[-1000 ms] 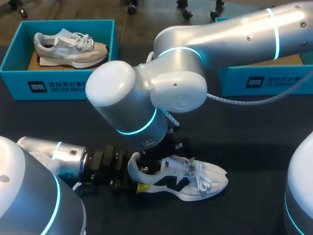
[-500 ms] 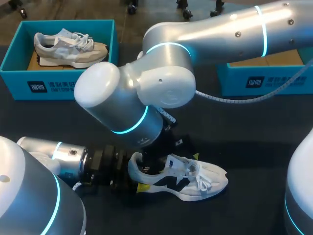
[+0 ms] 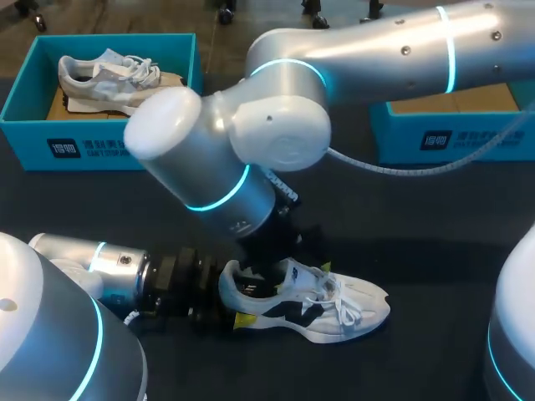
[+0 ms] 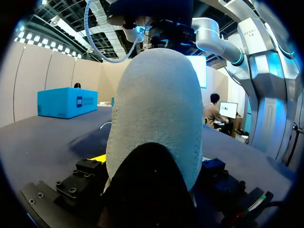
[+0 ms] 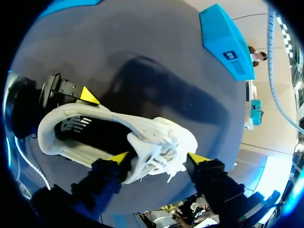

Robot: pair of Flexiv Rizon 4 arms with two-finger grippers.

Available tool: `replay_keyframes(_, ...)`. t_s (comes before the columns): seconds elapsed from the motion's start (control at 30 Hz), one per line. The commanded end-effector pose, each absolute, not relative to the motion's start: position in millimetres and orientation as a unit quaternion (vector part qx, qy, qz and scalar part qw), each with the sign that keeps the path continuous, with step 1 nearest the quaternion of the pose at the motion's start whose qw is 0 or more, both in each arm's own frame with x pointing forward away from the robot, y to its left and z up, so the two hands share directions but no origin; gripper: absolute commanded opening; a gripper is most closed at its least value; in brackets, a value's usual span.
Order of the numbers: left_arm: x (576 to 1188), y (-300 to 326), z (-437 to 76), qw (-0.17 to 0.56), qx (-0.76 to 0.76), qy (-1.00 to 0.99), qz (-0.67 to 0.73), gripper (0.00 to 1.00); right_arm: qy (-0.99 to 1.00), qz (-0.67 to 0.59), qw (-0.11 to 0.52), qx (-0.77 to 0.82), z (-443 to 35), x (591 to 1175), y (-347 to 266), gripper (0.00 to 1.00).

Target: Take the shoe out of the shoebox, open the shoe tongue, remove and reinsert the insole, then place the shoe into the shoebox

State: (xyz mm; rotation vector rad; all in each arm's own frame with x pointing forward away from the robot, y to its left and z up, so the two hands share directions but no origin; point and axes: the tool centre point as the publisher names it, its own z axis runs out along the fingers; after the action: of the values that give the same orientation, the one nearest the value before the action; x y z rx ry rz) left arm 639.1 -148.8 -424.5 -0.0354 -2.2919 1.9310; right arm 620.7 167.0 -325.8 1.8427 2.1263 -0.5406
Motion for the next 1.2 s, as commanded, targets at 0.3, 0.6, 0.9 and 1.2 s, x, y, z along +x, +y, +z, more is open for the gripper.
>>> replay_keyframes(0.3,641,-149,-432,0.072,-0.011,-0.763,0.643,0.0,0.522,-0.095,0.114,0.84,-329,611,153,0.38)
replay_keyframes(0.6,641,-149,-432,0.072,-0.011,-0.763,0.643,0.0,0.551,-0.078,0.063,0.828,-324,611,147,0.0)
replay_keyframes(0.9,641,-149,-432,0.072,-0.011,-0.763,0.643,0.0,0.647,0.0,0.003,0.762,-317,613,124,0.0)
replay_keyframes(1.2,641,-149,-432,0.072,-0.011,-0.763,0.643,0.0,0.688,0.072,-0.04,0.721,-320,611,100,0.0)
